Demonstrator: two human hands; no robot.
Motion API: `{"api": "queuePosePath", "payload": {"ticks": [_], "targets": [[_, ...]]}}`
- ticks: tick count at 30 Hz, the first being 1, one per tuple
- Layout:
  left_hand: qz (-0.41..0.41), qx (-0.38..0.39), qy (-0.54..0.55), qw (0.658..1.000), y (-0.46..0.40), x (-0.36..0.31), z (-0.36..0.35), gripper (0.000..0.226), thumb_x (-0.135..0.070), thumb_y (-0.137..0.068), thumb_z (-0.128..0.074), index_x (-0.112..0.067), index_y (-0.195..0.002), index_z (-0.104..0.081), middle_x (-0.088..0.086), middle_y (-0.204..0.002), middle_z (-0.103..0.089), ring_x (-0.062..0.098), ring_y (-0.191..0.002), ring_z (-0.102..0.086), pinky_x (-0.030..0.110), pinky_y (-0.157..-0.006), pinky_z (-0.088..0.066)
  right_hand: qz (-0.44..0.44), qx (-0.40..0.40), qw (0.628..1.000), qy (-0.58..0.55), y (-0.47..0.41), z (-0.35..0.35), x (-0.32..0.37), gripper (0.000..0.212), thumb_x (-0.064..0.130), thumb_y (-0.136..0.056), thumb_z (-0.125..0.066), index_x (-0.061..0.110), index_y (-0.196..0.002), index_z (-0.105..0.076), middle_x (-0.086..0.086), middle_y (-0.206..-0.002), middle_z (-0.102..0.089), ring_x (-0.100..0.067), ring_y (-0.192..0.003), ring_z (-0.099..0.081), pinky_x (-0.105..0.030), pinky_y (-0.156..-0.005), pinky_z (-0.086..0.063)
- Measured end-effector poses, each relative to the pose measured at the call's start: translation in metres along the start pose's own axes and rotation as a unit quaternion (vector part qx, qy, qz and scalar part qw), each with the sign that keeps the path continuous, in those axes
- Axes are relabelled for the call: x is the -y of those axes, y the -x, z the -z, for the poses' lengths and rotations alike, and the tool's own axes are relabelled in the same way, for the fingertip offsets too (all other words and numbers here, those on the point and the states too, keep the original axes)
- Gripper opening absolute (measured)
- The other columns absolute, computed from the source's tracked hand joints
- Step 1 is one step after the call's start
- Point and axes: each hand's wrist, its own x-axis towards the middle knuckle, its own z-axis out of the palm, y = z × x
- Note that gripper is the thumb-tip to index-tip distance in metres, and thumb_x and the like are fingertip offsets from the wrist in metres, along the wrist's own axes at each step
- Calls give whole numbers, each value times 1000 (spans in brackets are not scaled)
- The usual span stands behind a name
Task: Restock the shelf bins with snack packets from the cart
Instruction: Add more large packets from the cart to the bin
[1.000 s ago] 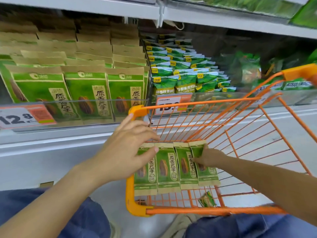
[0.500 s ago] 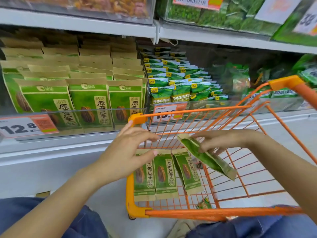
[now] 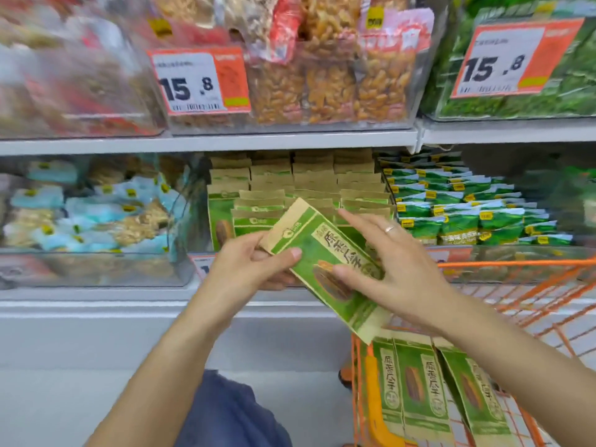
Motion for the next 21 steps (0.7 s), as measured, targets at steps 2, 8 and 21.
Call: {"api": "queuePosePath", "payload": {"ticks": [2, 8, 21], "targets": [[-44, -82, 1, 996, 7, -8, 33, 13, -9, -85, -66, -19, -93, -65, 2, -68, -73, 12, -58, -69, 20, -52, -53, 2, -35, 999, 0, -13, -14, -1, 68, 63, -87, -37, 25, -144, -39, 2, -140, -47, -15, -128, -40, -34, -106, -33], [-230, -313, -174, 905, 25, -16, 130, 31, -15, -88, -67, -45, -91, -68, -30, -78, -68, -8, -68, -64, 18, -69, -52, 53, -52, 984, 159, -45, -50, 0, 60, 50, -96, -31, 14, -141, -45, -13, -145, -45, -32, -139, -34, -43, -116, -10], [-99, -169, -712, 674, -88, 25, 112, 41, -37, -87, -66, -12, -118, -60, 13, -117, -64, 33, -123, -47, 45, -103, -29, 89, -101, 953, 271, -53, -71, -6, 54, 34, -93, -42, 12, -143, -42, -17, -141, -48, -35, -128, -44, -47, -111, -26]]}}
